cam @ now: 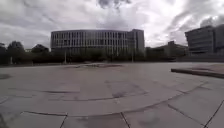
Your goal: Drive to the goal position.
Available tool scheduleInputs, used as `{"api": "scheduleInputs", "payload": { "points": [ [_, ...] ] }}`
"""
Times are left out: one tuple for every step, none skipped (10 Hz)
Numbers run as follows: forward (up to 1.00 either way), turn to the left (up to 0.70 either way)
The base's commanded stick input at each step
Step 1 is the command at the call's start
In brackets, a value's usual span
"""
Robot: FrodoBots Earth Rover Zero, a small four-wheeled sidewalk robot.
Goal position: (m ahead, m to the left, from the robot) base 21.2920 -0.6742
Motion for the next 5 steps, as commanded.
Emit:
{"api": "scheduleInputs", "payload": {
  "points": [
    [0.7, 0.01],
    [0.7, 0.01],
    [0.7, 0.01],
    [0.7, 0.01],
    [0.7, 0.01]
  ]
}}
